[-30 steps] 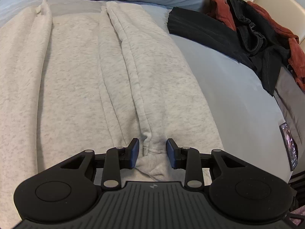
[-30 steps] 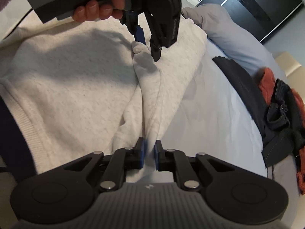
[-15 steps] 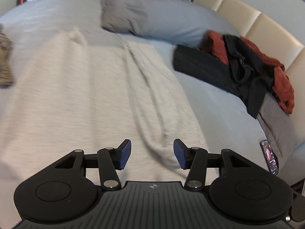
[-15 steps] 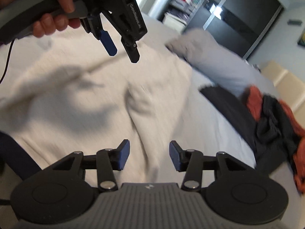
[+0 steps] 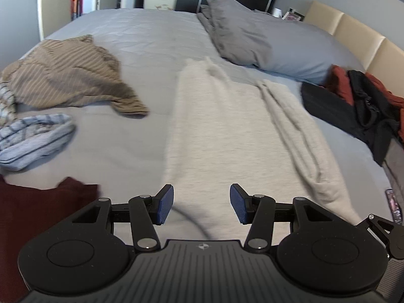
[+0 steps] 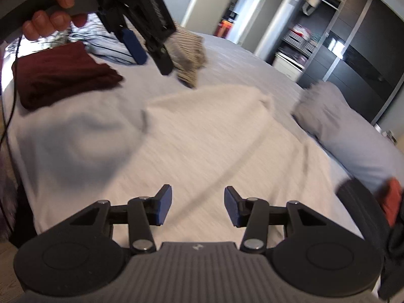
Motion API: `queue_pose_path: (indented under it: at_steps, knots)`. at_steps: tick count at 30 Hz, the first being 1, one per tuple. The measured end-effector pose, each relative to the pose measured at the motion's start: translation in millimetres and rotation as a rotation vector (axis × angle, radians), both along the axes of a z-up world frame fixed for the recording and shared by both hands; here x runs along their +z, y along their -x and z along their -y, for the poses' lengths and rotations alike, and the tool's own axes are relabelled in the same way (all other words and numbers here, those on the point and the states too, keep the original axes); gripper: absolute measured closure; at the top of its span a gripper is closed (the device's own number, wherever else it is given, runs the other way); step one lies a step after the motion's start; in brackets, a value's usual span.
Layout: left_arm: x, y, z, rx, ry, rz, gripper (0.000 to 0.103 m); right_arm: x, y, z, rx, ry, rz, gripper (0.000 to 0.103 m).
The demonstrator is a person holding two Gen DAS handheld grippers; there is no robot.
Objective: Fold clothes
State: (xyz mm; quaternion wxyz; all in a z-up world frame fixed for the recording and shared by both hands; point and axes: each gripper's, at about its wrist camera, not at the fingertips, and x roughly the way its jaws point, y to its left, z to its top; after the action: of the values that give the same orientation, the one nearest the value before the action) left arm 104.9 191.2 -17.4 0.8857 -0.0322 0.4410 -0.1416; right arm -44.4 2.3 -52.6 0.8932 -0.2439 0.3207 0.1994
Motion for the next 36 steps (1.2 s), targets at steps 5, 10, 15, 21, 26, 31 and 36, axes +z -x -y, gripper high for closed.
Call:
queue_pose_path:
  at_steps: [5,10,15,21,26,31,36]
  knots:
    - [-7.4,-9.8,-34.9,0.125,0.021,-0.013,0.056,-3.2,-19.0,-57.0,0.083,0.025,0.024,0.053]
    - [-12.1,-19.9,-59.4,0.183,0.036,-0.008,0.056,-25.1,-41.4,-104.8,0.147,0.128,0.08,0.055]
    - [-25.1,-43.8,-68.9,0.163,0.022,0.002,0.056,-49.1,-69.3,-133.0,0.165,0.224,0.107,0.055]
    - [-34.8,-88.6,-76.3,0.145,-0.019,-0.002,0.056,-74.0,-99.1,-148.2,0.171,0.316,0.11,0.055]
    - [-37.5,-133.2,-72.1,0.117,0.031,-0.014,0.056,-80.2,-108.9,-150.0,0.186,0.314,0.127,0.078]
    - [-51.5,-184.1,-49.8,-0.003,0.128,-0.059,0.055,-65.5,-116.4,-125.2,0.145,0.141,0.082,0.083]
    - [-75.0,-243.2,-17.4,-0.049,0.216,-0.114,0.054,-42.0,-121.4,-80.0,0.064,-0.089,0.054,0.085]
